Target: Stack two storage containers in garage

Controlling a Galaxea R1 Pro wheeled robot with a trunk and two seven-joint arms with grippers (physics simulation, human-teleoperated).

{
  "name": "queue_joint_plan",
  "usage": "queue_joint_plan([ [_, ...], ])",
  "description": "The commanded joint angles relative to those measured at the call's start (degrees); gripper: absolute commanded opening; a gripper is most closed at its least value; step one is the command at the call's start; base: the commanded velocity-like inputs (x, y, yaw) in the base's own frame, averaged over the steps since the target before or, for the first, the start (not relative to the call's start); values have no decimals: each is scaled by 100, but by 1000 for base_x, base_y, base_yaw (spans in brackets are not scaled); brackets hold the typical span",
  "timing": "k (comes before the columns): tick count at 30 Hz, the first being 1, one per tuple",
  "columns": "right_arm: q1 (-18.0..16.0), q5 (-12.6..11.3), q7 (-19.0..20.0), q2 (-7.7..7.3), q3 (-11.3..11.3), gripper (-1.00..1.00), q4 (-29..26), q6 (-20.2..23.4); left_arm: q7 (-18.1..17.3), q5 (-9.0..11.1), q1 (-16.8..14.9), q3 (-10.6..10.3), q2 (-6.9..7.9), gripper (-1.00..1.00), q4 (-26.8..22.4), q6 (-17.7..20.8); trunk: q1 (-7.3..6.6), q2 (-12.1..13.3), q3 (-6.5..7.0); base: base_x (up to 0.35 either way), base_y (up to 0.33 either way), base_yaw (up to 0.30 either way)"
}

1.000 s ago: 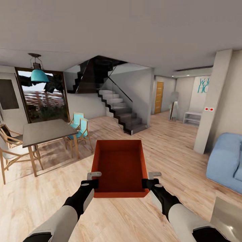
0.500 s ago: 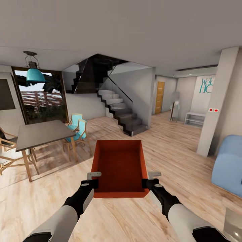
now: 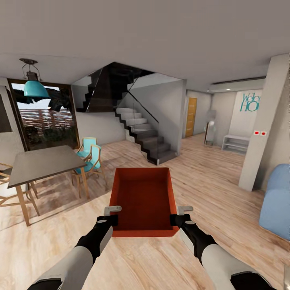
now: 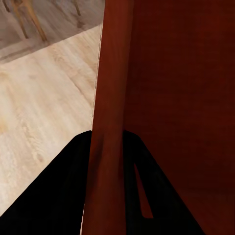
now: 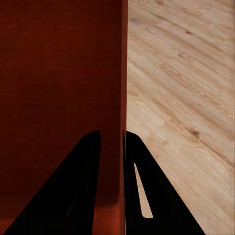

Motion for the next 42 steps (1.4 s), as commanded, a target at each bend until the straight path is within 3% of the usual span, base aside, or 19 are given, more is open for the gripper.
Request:
queue_joint_plan([
  [1,5,-79,-2,68,11,-100,-1,30,211,-173,-2,167,-13,-100,-237,50,5,-4,-3,322,0,-167],
  [28,5,-79,-2,70,11,-100,-3,30,202,-172,-2,174,-8,-100,-239,50,5,-4,-3,322,0,-236],
  [42,5,-94,-2,67,11,-100,-3,30,203,-165,-2,174,-5,-100,-239,50,5,-4,-3,322,0,-24],
])
